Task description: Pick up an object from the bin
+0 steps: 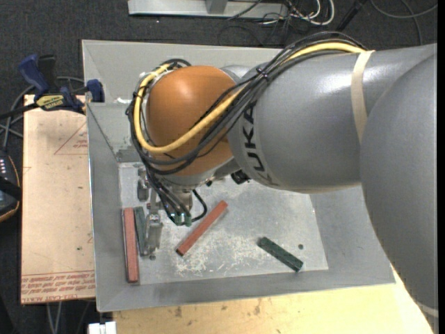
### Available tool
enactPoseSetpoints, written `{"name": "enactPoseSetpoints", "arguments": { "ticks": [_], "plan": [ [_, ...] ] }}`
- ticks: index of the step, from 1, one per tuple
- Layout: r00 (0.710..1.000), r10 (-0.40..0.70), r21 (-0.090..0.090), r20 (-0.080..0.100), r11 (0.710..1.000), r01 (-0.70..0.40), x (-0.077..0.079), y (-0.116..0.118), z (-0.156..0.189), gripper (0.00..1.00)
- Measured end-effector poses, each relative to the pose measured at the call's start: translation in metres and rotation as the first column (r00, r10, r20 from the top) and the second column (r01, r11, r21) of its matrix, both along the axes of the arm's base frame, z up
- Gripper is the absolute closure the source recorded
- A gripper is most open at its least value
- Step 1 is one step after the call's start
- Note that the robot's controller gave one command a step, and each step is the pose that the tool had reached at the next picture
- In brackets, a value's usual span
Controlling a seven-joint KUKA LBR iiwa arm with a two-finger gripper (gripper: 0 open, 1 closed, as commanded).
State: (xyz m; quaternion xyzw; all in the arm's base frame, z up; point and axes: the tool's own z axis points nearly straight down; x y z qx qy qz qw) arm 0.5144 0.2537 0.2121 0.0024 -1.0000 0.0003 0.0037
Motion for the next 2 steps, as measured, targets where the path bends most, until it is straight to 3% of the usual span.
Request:
{"name": "enactPoseSetpoints", "arguments": {
  "ticks": [1, 2],
  "plan": [
    [0.997, -0.072, -0.005, 0.000, 0.997, 0.072, -0.024, -0.072, -0.049, 0.00],
    [0.996, 0.089, -0.001, 0.001, 0.996, -0.089, -0.009, -0.126, -0.143, 0.00]
  ]
}}
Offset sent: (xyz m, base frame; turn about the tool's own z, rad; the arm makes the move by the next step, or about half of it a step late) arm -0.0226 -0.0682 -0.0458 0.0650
